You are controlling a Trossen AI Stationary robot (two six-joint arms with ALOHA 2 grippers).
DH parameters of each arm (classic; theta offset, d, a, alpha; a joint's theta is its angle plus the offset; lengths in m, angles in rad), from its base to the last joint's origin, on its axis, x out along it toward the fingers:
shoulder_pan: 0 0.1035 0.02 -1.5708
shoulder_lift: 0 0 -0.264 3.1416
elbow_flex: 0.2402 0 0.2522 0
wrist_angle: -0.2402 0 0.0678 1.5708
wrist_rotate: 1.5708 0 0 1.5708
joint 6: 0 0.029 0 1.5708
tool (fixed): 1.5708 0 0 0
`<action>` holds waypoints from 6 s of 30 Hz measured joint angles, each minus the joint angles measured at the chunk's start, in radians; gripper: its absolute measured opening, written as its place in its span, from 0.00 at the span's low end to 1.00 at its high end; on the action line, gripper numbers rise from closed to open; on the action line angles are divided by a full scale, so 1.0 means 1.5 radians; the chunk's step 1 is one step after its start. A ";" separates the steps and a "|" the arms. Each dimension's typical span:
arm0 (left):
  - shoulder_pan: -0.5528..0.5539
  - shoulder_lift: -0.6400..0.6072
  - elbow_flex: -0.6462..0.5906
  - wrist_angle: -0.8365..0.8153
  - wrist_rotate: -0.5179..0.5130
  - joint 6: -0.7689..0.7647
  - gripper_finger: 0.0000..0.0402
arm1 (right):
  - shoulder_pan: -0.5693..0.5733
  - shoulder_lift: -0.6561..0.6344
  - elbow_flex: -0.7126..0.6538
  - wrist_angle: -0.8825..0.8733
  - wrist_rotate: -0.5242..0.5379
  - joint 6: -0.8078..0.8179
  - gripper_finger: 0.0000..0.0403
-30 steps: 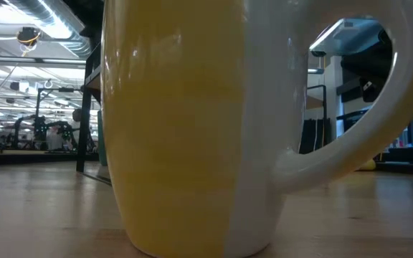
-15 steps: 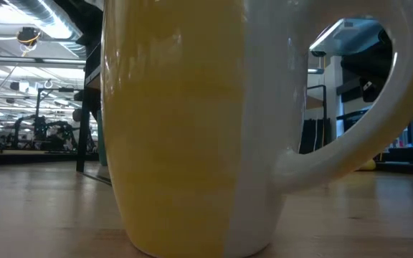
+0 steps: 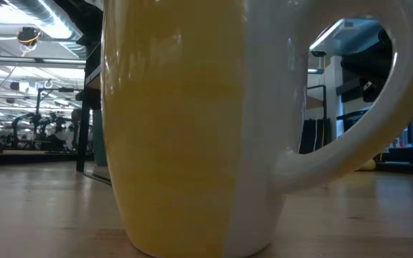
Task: Stack small to large cups/mugs on shelf
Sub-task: Put the blue cup on the shelf
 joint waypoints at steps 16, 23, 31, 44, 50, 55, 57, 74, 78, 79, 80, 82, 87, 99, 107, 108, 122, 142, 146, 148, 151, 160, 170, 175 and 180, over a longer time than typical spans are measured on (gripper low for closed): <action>-0.002 0.000 0.120 -0.086 -0.001 -0.002 0.01 | 0.000 0.000 0.000 0.000 0.000 0.000 0.08; -0.017 0.005 0.413 -0.201 -0.013 -0.026 0.01 | 0.000 0.000 0.000 0.000 0.000 0.000 0.08; -0.106 0.071 0.688 -0.338 0.056 -0.093 0.00 | 0.000 0.001 0.000 0.000 0.000 0.000 0.08; -0.366 0.191 0.811 -0.349 0.013 -0.195 0.00 | 0.000 0.001 0.000 0.000 0.000 0.000 0.08; -0.430 0.241 0.810 -0.346 0.004 -0.214 0.00 | 0.000 0.000 0.000 0.000 0.000 0.000 0.08; -0.449 0.249 0.810 -0.324 0.012 -0.243 0.00 | 0.000 0.000 0.000 0.000 0.000 0.000 0.08; -0.454 0.249 0.810 -0.304 0.044 -0.241 0.00 | 0.000 0.000 0.000 0.000 0.000 0.000 0.08; -0.469 0.257 0.810 -0.343 0.047 -0.190 0.00 | 0.000 0.000 0.000 0.000 0.000 0.000 0.08; -0.469 0.272 0.811 -0.359 0.029 -0.130 0.00 | 0.000 0.000 0.000 0.000 0.000 0.000 0.08; -0.468 0.274 0.809 -0.359 0.021 -0.117 0.00 | 0.000 0.000 0.000 0.000 0.000 0.000 0.08; -0.468 0.279 0.808 -0.358 0.018 -0.105 0.00 | 0.000 0.000 0.000 0.000 0.000 0.000 0.08; -0.466 0.285 0.809 -0.351 0.018 -0.080 0.00 | 0.000 0.000 0.000 0.000 0.000 0.000 0.08; -0.461 0.293 0.810 -0.358 0.023 -0.003 0.00 | 0.000 0.000 0.000 0.000 0.000 0.000 0.08; -0.432 0.293 0.809 -0.358 0.055 0.101 0.01 | 0.000 0.000 0.000 0.000 0.000 0.000 0.08; -0.420 0.301 0.809 -0.359 0.061 0.058 0.01 | 0.000 0.000 0.000 0.000 0.000 0.000 0.08; -0.418 0.303 0.809 -0.359 0.069 0.043 0.01 | 0.000 0.000 0.000 0.000 0.000 0.000 0.08; -0.431 0.305 0.809 -0.359 0.094 -0.110 0.01 | 0.000 0.000 0.000 0.000 0.000 0.000 0.08; -0.446 0.305 0.809 -0.358 0.082 0.004 0.01 | 0.000 0.000 0.000 0.000 0.000 0.000 0.08; -0.451 0.305 0.809 -0.358 0.036 0.035 0.01 | 0.000 0.000 0.000 0.000 0.000 0.000 0.08; -0.450 0.305 0.807 -0.358 0.032 0.039 0.01 | 0.000 0.000 0.000 0.000 0.000 0.000 0.08; -0.450 0.304 0.789 -0.358 0.033 0.043 0.01 | 0.000 0.000 0.000 0.000 0.000 0.000 0.08; -0.450 0.304 0.761 -0.359 0.056 0.021 0.01 | 0.000 0.000 0.000 0.000 0.000 0.000 0.08; -0.450 0.300 0.761 -0.359 0.066 0.002 0.02 | 0.000 0.000 0.000 0.000 0.000 0.000 0.08; -0.450 0.300 0.762 -0.358 0.081 -0.002 0.06 | 0.000 0.000 0.000 0.000 0.000 0.000 0.08; -0.450 0.300 0.761 -0.359 0.089 -0.009 0.09 | 0.000 0.000 0.000 0.000 0.000 0.000 0.08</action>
